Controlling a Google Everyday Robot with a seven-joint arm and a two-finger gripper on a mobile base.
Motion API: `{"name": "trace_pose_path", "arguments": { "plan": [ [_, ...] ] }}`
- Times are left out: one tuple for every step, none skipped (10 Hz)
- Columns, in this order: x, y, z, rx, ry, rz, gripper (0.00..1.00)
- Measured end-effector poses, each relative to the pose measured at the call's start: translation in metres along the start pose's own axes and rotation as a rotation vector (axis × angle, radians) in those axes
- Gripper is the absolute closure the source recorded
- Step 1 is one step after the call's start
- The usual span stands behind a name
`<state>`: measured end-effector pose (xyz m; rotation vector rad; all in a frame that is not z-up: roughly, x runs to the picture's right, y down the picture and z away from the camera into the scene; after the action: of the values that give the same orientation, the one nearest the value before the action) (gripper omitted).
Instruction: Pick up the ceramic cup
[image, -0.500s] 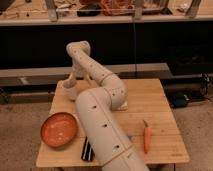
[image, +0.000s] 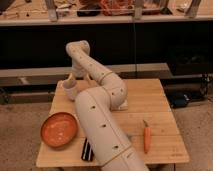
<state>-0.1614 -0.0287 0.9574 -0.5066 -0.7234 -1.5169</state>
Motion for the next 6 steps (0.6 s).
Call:
{"name": "trace_pose_path", "arguments": {
  "plan": [
    [0.0000, 0.0006, -0.0002, -0.001, 0.000, -0.001, 0.20],
    [0.0001, 0.0012, -0.0008, -0.002, 0.000, -0.002, 0.20],
    [0.0001, 0.0012, -0.0006, -0.003, 0.000, -0.004, 0.20],
    [0.0001, 0.0009, 0.0000, -0.004, 0.000, -0.006, 0.20],
    [0.0002, 0.0006, -0.0001, -0.005, 0.001, -0.008, 0.20],
    [0.0001, 0.0006, 0.0001, -0.006, 0.001, -0.010, 0.20]
  ]
}}
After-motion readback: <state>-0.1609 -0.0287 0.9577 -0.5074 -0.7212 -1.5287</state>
